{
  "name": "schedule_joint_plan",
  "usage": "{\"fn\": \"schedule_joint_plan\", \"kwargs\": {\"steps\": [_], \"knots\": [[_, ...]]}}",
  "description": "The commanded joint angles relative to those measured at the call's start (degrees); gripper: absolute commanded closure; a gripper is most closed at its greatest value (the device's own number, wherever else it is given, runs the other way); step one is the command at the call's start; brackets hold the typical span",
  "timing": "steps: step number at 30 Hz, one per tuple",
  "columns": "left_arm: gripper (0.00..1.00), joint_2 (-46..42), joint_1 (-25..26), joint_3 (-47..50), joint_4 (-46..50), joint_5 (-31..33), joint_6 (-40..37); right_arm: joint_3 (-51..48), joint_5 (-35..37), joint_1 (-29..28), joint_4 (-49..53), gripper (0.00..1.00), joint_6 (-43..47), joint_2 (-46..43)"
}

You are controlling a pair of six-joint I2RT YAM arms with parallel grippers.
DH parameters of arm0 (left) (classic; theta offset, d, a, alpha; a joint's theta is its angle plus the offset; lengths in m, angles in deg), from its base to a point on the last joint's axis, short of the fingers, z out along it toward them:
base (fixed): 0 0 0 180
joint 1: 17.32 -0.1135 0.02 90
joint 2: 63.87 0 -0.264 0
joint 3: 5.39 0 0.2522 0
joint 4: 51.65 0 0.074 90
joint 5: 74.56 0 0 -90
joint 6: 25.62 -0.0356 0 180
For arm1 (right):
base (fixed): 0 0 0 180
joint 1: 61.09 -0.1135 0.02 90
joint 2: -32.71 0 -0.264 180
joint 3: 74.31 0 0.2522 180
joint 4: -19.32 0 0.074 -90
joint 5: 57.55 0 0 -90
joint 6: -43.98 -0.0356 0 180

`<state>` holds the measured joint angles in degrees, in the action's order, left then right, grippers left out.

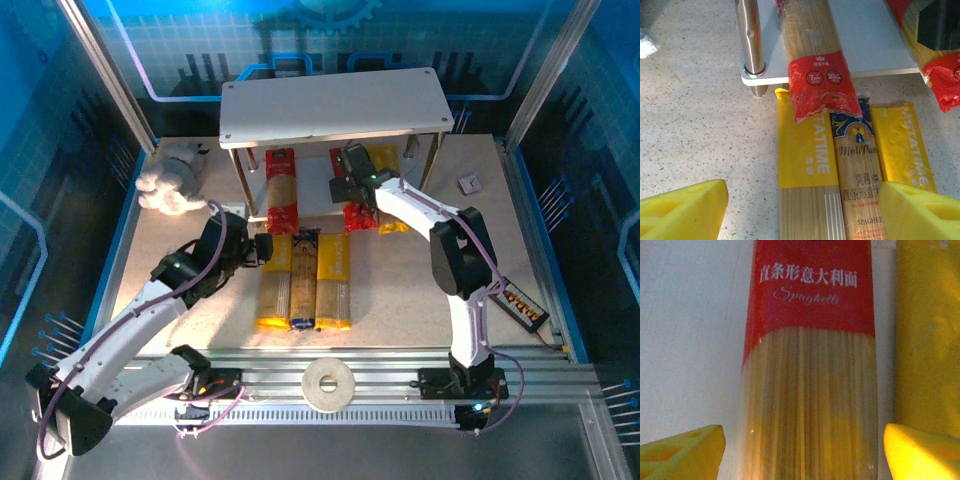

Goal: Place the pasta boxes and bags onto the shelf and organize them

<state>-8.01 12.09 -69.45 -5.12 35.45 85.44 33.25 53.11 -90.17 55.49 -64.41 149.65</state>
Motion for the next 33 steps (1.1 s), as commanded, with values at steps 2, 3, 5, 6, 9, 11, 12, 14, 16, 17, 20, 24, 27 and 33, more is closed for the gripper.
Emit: {"fn": "schedule_joint_plan", "kwargs": {"steps": [2, 3, 5, 6, 9, 11, 12, 14, 16, 17, 20, 24, 27, 33], "knots": [[0.19, -1.1, -0.2, 1.9, 0.3, -2.0, 1.9, -3.1, -3.6, 0.6, -4.1, 0.08, 0.6, -8.8], [0.17, -1.1, 0.0, 2.1, 0.3, -2.2, 2.1, -3.7, -3.8, 0.4, -3.8, 0.07, 0.7, -10.0], [0.18, -1.0, 0.4, 2.7, 0.2, -2.7, 2.4, -6.0, -4.1, -0.3, -3.0, 0.07, 0.8, -13.7], [0.18, -0.9, 0.6, 2.9, 0.2, -3.0, 2.5, -7.4, -4.2, -0.8, -2.6, 0.07, 0.9, -15.5], [0.19, -0.4, 1.6, 3.8, 0.3, -3.2, 3.6, -12.4, -4.4, -3.3, 0.8, 0.07, 0.2, -21.8], [0.19, 0.2, 2.7, 4.6, 0.4, -3.3, 4.8, -16.6, -5.0, -5.3, 4.1, 0.07, -1.7, -25.7], [0.19, 0.7, 3.4, 5.3, 0.4, -3.2, 5.5, -19.0, -5.9, -6.6, 5.1, 0.07, -2.7, -28.1], [0.2, 2.3, 4.8, 6.0, 0.9, -2.7, 7.1, -23.5, -6.1, -9.0, 7.3, 0.07, -4.7, -32.0], [0.2, 4.7, 6.3, 6.9, 1.1, -1.8, 9.1, -27.7, -6.8, -10.6, 9.2, 0.07, -7.0, -35.8], [0.2, 5.9, 6.8, 7.2, 1.1, -1.5, 10.0, -29.4, -7.5, -11.0, 9.7, 0.07, -8.0, -37.2], [0.19, 9.6, 7.3, 8.5, -0.4, -1.8, 12.5, -33.1, -9.1, -11.4, 10.8, 0.07, -10.0, -41.8], [0.18, 13.8, 7.3, 10.3, -4.2, -1.1, 14.6, -35.3, -8.9, -11.5, 11.0, 0.07, -10.0, -46.3], [0.18, 17.0, 7.3, 10.8, -7.3, -0.9, 15.2, -35.4, -7.7, -11.5, 11.6, 0.06, -9.2, -48.0], [0.14, 23.8, 7.2, 10.7, -12.2, -2.4, 16.2, -36.9, -6.7, -11.3, 11.1, 0.06, -8.5, -50.8]]}}
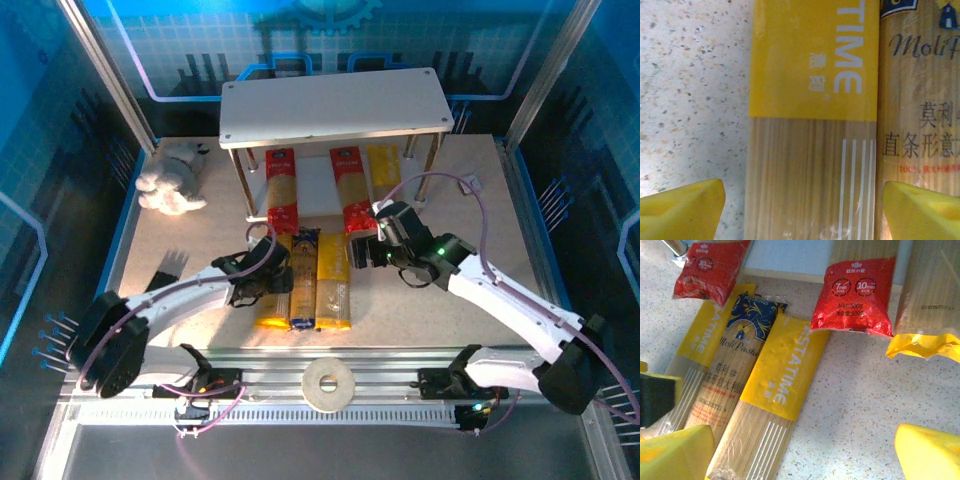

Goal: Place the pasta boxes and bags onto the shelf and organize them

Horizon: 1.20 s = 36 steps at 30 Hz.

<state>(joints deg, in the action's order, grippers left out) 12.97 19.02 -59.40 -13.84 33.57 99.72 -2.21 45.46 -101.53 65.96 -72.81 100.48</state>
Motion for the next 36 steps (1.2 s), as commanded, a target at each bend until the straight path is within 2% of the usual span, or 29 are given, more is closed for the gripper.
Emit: {"fn": "schedule_joint_plan", "kwargs": {"steps": [1, 7, 17, 19, 23, 26, 32, 34, 36], "knots": [[0.13, 3.8, 0.2, 0.5, -4.0, -0.6, 1.9, -1.9, 1.0, 0.2, 0.5, 0.06, 0.1, -1.9], [0.13, 8.1, -2.2, 0.8, -6.3, -1.6, 1.7, -3.1, 0.2, 1.8, 0.5, 0.06, 0.6, -3.1], [0.15, 10.2, -6.6, 4.1, -8.0, -2.7, 1.2, -4.9, -1.8, 4.4, -0.5, 0.06, 0.8, -3.9], [0.24, 11.3, -6.8, 4.2, -8.6, -3.9, 1.2, -4.9, -2.1, 4.6, -0.8, 0.06, 0.8, -3.7], [0.5, 13.1, -6.7, 3.6, -8.9, -7.7, 0.5, -4.8, -2.4, 4.7, -0.8, 0.06, 0.6, -3.4], [0.58, 12.1, -6.6, 3.6, -8.0, -10.6, -0.3, -4.8, -2.2, 4.7, -0.6, 0.06, 0.7, -3.8], [0.64, 7.5, -5.0, 3.4, -2.4, -14.9, -2.0, -5.1, -1.9, 4.9, -0.7, 0.06, 0.6, -4.6], [0.71, 5.3, -4.1, 3.3, 0.3, -16.3, -2.3, -5.2, -1.9, 4.9, -0.8, 0.06, 0.6, -4.7], [0.83, 1.9, -3.2, 3.2, 4.5, -17.7, -2.3, -5.3, -1.9, 4.9, -0.8, 0.06, 0.5, -4.9]]}}
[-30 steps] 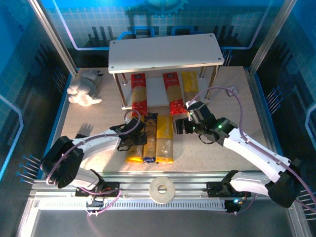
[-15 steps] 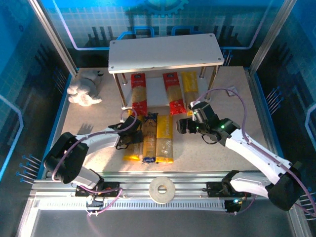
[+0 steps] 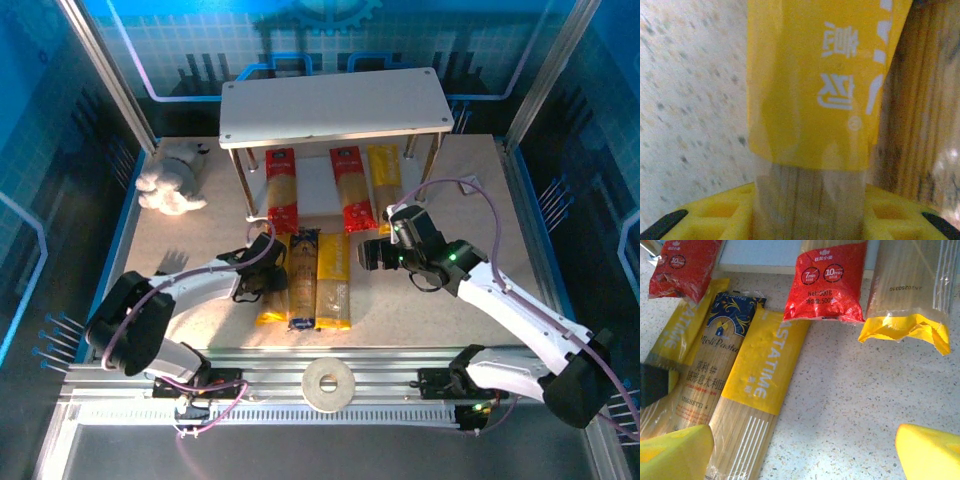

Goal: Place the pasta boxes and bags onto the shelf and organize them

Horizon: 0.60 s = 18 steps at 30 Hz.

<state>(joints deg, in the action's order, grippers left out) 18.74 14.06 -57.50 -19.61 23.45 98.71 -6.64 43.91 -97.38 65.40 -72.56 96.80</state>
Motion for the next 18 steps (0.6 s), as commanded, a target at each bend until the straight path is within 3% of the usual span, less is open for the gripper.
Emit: {"fn": "schedule_joint_plan", "kwargs": {"steps": [1, 8, 18], "knots": [[0.84, -5.7, 2.1, 1.3, 12.4, -8.3, -1.3, -0.8, -0.4, 0.8, -0.3, 0.06, 0.2, -1.4], [1.0, -19.1, 3.9, 1.1, 24.5, -10.5, 0.5, -0.5, -0.4, 0.8, -0.9, 0.06, 0.4, -1.7], [1.0, -25.9, 8.3, -9.5, 35.0, -11.2, 1.8, -0.1, 0.1, 0.8, -0.6, 0.06, 0.5, -2.4]]}}
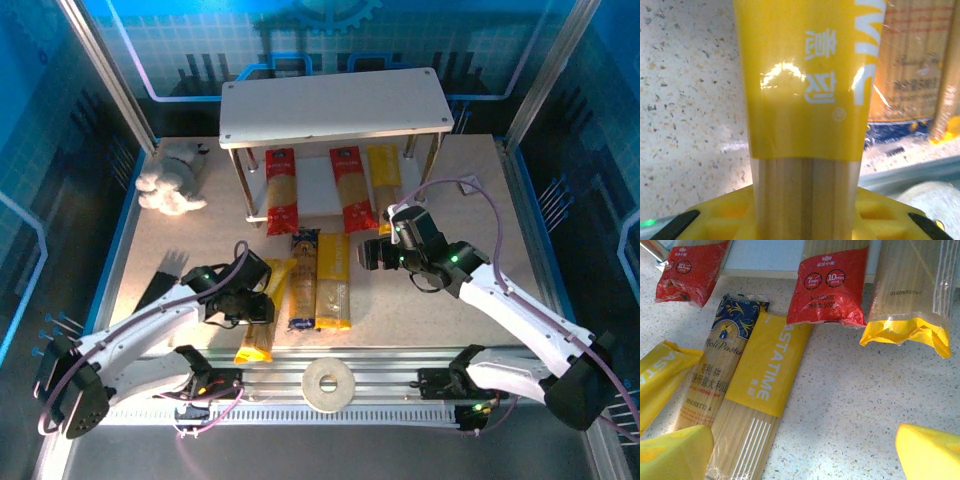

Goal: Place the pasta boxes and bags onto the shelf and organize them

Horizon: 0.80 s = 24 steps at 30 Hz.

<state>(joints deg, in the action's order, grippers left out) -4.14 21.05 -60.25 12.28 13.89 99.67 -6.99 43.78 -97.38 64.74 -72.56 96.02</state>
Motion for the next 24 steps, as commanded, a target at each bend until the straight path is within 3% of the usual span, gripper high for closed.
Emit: {"fn": "schedule_joint_plan", "kwargs": {"steps": [1, 7, 11, 17, 24], "knots": [[1.0, -3.6, 1.7, -8.0, 4.5, -2.1, 1.0, 0.3, 0.6, 0.8, 0.2, 0.06, 0.6, -1.9], [1.0, -8.2, 2.6, -14.2, 9.5, -5.2, 2.4, 0.3, 1.7, 1.0, 0.2, 0.06, 1.2, -3.1], [1.0, -9.3, 2.6, -18.1, 8.7, -3.6, 2.3, 0.4, 1.1, 1.1, -0.2, 0.06, 1.1, -3.3], [1.0, -4.4, 2.5, -20.0, -5.8, -0.2, -0.2, 0.7, 0.2, 1.0, 0.3, 0.06, 1.7, -3.7], [1.0, 6.6, 1.6, -25.8, -20.4, 10.8, -6.0, 2.5, 1.6, 1.1, 2.6, 0.06, 3.7, -5.4]]}}
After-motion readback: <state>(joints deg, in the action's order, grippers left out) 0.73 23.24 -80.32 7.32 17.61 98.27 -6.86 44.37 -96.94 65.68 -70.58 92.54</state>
